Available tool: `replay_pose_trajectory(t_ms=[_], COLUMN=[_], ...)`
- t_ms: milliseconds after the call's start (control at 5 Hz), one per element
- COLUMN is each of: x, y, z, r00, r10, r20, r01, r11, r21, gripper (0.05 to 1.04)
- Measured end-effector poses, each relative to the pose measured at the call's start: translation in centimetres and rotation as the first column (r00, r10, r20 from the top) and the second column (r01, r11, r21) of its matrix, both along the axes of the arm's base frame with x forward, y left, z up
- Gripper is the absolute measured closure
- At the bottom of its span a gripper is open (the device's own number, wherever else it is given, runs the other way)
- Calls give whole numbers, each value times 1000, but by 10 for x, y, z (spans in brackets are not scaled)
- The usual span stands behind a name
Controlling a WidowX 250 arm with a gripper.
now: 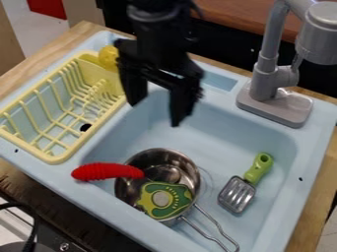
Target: Put the red object in the left side of the sink
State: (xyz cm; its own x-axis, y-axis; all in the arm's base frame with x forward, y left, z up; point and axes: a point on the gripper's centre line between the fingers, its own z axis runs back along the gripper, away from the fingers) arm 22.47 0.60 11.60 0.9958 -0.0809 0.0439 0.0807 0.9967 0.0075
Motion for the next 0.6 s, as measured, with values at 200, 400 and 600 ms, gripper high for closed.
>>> replay_pose_trajectory(t_ms=[200,400,600], x=[-16,-28,-28], y=[20,24,30], z=[-7,-11,-1], r00=[995,987,979], r10=[-87,-148,-187], r20=[-49,-65,-82], r01=[86,146,183], r11=[996,989,981], r21=[-17,-35,-59], gripper=[87,87,87])
